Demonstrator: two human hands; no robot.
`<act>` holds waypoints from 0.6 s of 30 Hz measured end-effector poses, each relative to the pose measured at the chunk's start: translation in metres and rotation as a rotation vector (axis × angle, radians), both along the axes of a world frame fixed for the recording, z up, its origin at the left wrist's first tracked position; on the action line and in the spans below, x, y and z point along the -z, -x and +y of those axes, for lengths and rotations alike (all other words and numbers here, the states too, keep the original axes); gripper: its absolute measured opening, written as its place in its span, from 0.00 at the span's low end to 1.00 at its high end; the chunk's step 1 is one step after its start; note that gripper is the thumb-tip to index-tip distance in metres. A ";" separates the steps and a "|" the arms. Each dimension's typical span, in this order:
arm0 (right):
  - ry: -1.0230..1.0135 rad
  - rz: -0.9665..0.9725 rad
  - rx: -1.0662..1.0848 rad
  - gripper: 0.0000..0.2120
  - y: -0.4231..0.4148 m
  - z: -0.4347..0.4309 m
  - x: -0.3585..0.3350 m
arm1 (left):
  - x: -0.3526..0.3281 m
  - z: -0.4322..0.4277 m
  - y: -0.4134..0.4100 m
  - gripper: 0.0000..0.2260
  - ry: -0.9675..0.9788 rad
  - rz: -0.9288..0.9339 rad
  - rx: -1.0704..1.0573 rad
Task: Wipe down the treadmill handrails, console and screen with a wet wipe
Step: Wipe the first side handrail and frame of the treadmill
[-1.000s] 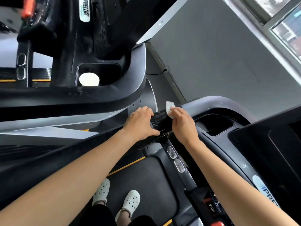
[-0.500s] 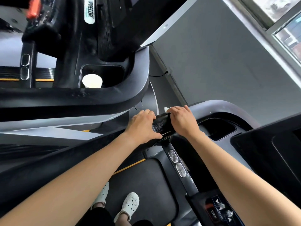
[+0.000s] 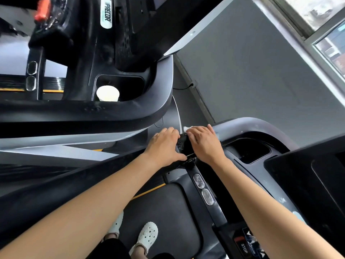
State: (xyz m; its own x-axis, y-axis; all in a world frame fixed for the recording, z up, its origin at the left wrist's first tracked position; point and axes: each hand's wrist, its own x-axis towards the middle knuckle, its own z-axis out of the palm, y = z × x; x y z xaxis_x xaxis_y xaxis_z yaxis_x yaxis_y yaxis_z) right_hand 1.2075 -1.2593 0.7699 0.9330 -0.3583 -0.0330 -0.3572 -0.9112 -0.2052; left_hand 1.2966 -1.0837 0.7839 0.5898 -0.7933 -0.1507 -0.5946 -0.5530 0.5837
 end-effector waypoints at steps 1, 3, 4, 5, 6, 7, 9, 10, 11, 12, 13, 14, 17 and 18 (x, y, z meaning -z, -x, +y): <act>0.021 -0.007 0.045 0.16 0.002 -0.008 0.000 | 0.001 0.000 0.001 0.33 -0.003 0.003 0.000; 0.038 -0.026 0.132 0.15 0.004 -0.018 0.001 | 0.001 0.000 0.002 0.32 -0.006 0.000 0.003; 0.042 -0.041 0.156 0.15 0.004 -0.017 0.001 | 0.001 0.000 0.002 0.32 -0.008 -0.004 0.005; 0.048 -0.057 0.161 0.14 0.004 -0.013 0.001 | 0.001 0.000 0.001 0.32 -0.009 -0.011 0.008; 0.053 -0.078 0.150 0.13 0.005 -0.006 0.000 | 0.001 -0.001 0.001 0.33 -0.013 -0.019 0.011; 0.054 -0.102 0.121 0.12 0.006 0.001 -0.002 | 0.000 -0.001 0.001 0.33 -0.019 -0.030 0.015; 0.012 -0.129 0.031 0.12 0.012 0.017 -0.002 | -0.001 -0.002 0.001 0.33 -0.030 -0.049 0.022; -0.015 -0.125 -0.014 0.14 0.017 0.022 -0.001 | -0.001 -0.003 0.002 0.33 -0.036 -0.058 0.026; -0.031 -0.117 -0.049 0.17 0.023 0.024 0.000 | -0.002 -0.003 0.002 0.33 -0.041 -0.068 0.029; -0.033 -0.110 -0.073 0.19 0.028 0.023 0.002 | -0.002 -0.004 0.002 0.33 -0.045 -0.076 0.031; -0.023 -0.108 -0.088 0.20 0.033 0.021 0.000 | -0.002 -0.004 0.002 0.33 -0.047 -0.080 0.034; -0.007 -0.108 -0.091 0.21 0.037 0.016 0.000 | -0.003 -0.003 0.003 0.33 -0.050 -0.083 0.037; 0.042 -0.116 0.014 0.24 0.045 -0.003 -0.003 | -0.004 -0.003 0.003 0.32 -0.068 -0.088 0.052; 0.046 -0.118 0.082 0.25 0.046 -0.008 -0.004 | -0.005 -0.003 0.004 0.31 -0.078 -0.092 0.059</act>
